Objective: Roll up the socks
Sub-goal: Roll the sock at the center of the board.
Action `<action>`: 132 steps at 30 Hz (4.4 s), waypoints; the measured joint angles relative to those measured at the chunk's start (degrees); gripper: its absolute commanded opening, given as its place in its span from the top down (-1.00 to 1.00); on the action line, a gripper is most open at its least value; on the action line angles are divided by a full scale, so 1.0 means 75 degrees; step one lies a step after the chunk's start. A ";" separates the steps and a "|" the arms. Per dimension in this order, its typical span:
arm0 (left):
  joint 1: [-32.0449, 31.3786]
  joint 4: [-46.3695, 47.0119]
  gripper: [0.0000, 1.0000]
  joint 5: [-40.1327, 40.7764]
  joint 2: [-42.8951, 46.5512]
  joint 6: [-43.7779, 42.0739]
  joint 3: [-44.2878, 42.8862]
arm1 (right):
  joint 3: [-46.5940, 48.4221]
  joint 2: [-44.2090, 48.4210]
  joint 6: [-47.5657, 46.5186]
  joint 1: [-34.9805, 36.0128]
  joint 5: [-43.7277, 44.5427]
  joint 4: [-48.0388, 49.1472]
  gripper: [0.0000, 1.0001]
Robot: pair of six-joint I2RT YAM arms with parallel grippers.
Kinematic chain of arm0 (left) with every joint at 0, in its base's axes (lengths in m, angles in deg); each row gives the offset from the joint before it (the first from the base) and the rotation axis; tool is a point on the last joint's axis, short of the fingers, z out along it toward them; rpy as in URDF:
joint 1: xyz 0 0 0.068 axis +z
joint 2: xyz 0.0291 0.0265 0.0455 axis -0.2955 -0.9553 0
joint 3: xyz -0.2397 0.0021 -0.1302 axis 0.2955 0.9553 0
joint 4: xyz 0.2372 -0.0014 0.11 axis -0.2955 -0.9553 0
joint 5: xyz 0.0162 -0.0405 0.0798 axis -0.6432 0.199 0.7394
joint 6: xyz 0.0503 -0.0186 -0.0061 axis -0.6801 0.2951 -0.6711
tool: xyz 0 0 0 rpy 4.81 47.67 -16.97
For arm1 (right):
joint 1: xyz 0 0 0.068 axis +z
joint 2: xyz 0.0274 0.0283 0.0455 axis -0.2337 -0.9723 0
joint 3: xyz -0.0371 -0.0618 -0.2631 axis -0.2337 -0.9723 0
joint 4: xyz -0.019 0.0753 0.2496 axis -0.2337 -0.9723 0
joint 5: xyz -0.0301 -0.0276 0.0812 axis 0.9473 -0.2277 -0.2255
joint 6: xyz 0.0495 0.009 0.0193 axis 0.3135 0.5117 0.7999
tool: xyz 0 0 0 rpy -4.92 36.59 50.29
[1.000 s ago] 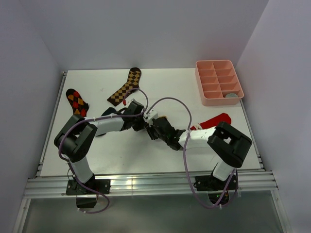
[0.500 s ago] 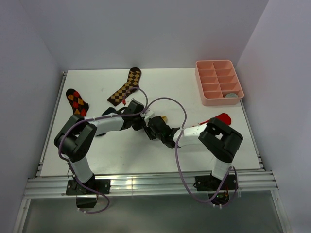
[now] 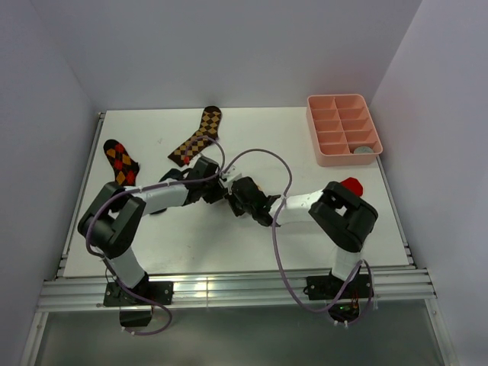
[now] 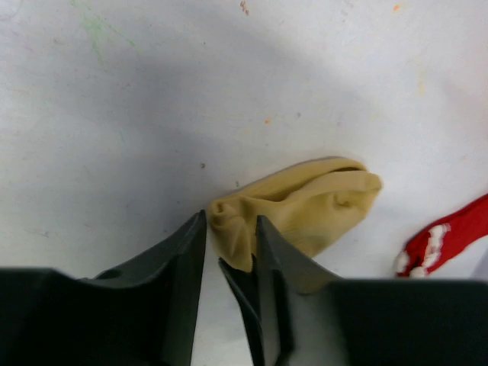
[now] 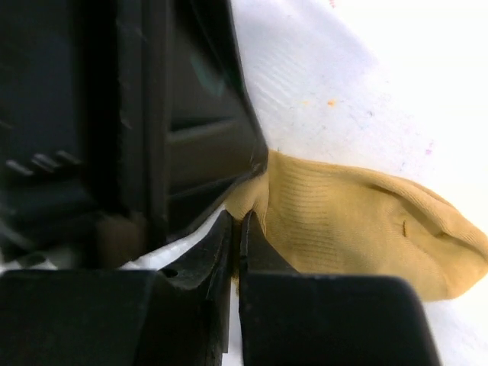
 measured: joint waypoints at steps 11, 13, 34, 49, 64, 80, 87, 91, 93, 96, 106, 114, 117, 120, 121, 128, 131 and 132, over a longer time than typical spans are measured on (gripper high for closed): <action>0.0035 0.0542 -0.01 0.0082 0.0816 0.0099 0.0440 | -0.0076 0.0108 0.1419 -0.1801 -0.3515 -0.0105 1.00; 0.0035 0.0729 0.01 0.0058 0.0828 0.0096 0.0525 | -0.0184 0.0017 0.1880 -0.2168 -0.4255 0.0146 1.00; -0.0195 0.1276 0.12 -0.0385 0.0029 -0.0087 0.0315 | -0.1317 -0.1309 0.5161 -0.3418 -0.7283 0.3657 1.00; -0.0195 0.0863 0.15 -0.0874 -0.1169 -0.1405 -0.0860 | -0.1142 -0.1186 0.4500 -0.3418 -0.7309 0.3063 1.00; -0.0233 0.0720 0.99 -0.0970 -0.1469 -0.1658 -0.1154 | -0.1110 -0.0618 0.4159 -0.3418 -0.6994 0.2183 1.00; -0.0254 0.0708 0.99 -0.0729 -0.1454 -0.1492 -0.1151 | -0.1239 -0.0443 0.4202 -0.3418 -0.6755 0.1614 1.00; -0.0251 0.0595 0.59 -0.0321 -0.1142 -0.1335 -0.0930 | -0.0845 -0.0959 0.4558 -0.3468 -0.7239 0.1687 1.00; -0.0245 0.0522 0.19 0.0140 -0.0472 -0.1067 -0.0565 | -0.0825 -0.1003 0.4683 -0.3503 -0.7277 0.1682 1.00; -0.0239 0.0519 0.03 0.0388 -0.0020 -0.0860 -0.0338 | -0.0816 -0.1005 0.4709 -0.3503 -0.7277 0.1667 1.00; -0.0227 0.0533 -0.09 0.0615 0.0577 -0.0510 0.0000 | -0.0801 -0.1020 0.4718 -0.3503 -0.7300 0.1661 1.00; -0.0300 0.0819 -0.09 0.0303 0.0822 0.0589 0.1067 | -0.0799 -0.1046 0.4823 -0.3518 -0.7324 0.1687 1.00; -0.0428 0.1352 -0.02 0.0125 0.0490 0.0918 0.1107 | -0.0799 -0.1046 0.4846 -0.3518 -0.7318 0.1687 0.99; -0.0452 0.1545 0.09 0.0102 0.0297 0.1026 0.1107 | -0.0801 -0.1046 0.4849 -0.3518 -0.7315 0.1687 0.99; -0.0478 0.1836 0.23 0.0003 0.0090 0.1204 0.1137 | -0.0801 -0.1046 0.4852 -0.3518 -0.7312 0.1690 0.98; -0.0490 0.1912 0.32 -0.0017 0.0038 0.1244 0.1137 | -0.0801 -0.1046 0.4852 -0.3518 -0.7309 0.1690 0.98; -0.0545 0.2267 0.99 -0.0035 -0.0245 0.1399 0.1131 | -0.0801 -0.1032 0.4841 -0.3518 -0.7280 0.1684 0.79; -0.0554 0.2282 0.99 -0.0041 -0.0274 0.1399 0.1093 | -0.0825 -0.0807 0.4631 -0.3488 -0.7032 0.1434 0.49; -0.0565 0.2279 0.99 -0.0044 -0.0300 0.1393 0.1055 | -0.0854 -0.0624 0.4476 -0.3459 -0.6834 0.1239 0.43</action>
